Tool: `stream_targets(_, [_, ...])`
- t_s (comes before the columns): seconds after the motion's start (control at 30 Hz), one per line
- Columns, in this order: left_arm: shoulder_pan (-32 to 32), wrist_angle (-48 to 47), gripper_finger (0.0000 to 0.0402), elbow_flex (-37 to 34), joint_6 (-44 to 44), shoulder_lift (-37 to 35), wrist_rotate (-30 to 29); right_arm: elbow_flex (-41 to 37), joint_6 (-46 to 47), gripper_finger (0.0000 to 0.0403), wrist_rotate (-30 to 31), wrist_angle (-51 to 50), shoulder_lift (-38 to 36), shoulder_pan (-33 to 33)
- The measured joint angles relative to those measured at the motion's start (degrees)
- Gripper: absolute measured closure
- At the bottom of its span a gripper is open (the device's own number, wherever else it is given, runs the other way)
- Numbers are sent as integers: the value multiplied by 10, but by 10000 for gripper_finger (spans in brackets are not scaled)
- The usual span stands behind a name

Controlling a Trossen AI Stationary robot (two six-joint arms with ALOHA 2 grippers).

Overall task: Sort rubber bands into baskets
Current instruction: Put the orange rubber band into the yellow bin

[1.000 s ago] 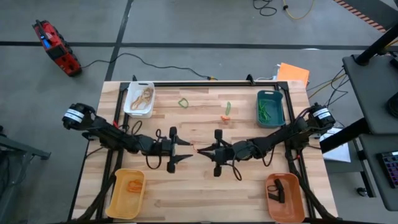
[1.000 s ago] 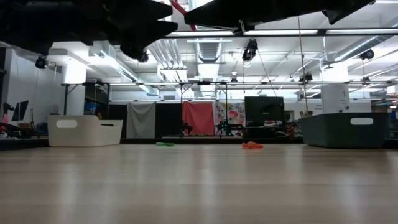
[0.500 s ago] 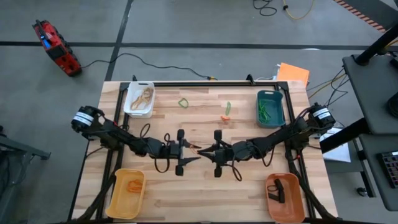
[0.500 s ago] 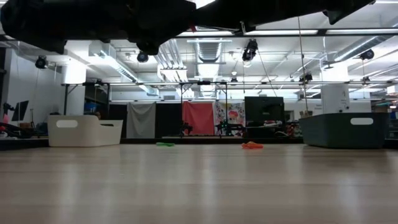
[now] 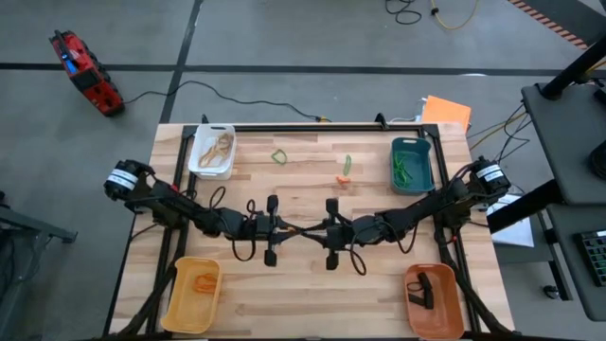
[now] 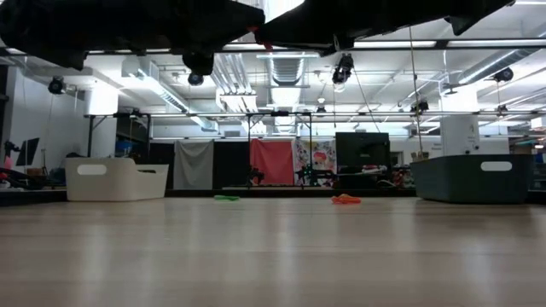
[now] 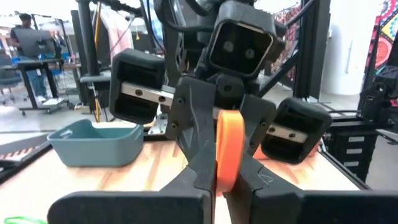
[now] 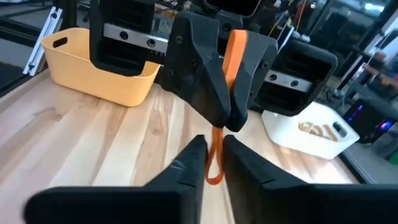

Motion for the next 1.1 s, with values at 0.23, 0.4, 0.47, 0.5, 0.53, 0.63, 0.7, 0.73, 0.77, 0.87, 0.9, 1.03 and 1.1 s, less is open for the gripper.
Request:
stream_targets(0.23, [0,-29,401,0,-30,-13,0,0,51,271,0,-18,0,0])
stream_targets(0.4, [-11,-109,401,0,-61,-47,0,0,57,209,0,-56,-9,0])
stream_targets(0.47, [-23,-174,401,0,-92,-70,0,0,68,192,0,-92,-19,0])
stream_targets(0.5, [-30,-208,401,0,-113,-85,0,0,74,185,0,-103,-21,0])
stream_targets(0.53, [-37,-241,401,0,-135,-101,0,0,79,178,0,-119,-25,-1])
stream_targets(0.63, [-67,-342,401,0,-207,-153,0,0,78,162,-1,-139,-28,-8])
stream_targets(0.7, [-89,-429,401,6,-279,-190,-1,0,75,154,0,-139,-28,-15])
stream_targets(0.73, [-104,-478,401,12,-320,-210,-6,0,75,151,0,-139,-28,-18])
stream_targets(0.77, [-120,-532,401,21,-359,-228,-18,0,79,148,0,-139,-28,-22])
stream_targets(0.87, [-174,-696,401,72,-451,-261,-61,0,82,141,-1,-144,-28,-28])
stream_targets(0.9, [-191,-759,402,95,-479,-267,-68,0,81,140,-1,-144,-28,-31])
stream_targets(1.03, [-264,-964,402,195,-562,-271,-70,0,80,135,-2,-147,-28,-42])
stream_targets(1.1, [-298,-1044,402,242,-588,-262,-74,0,79,136,-1,-150,-28,-46])
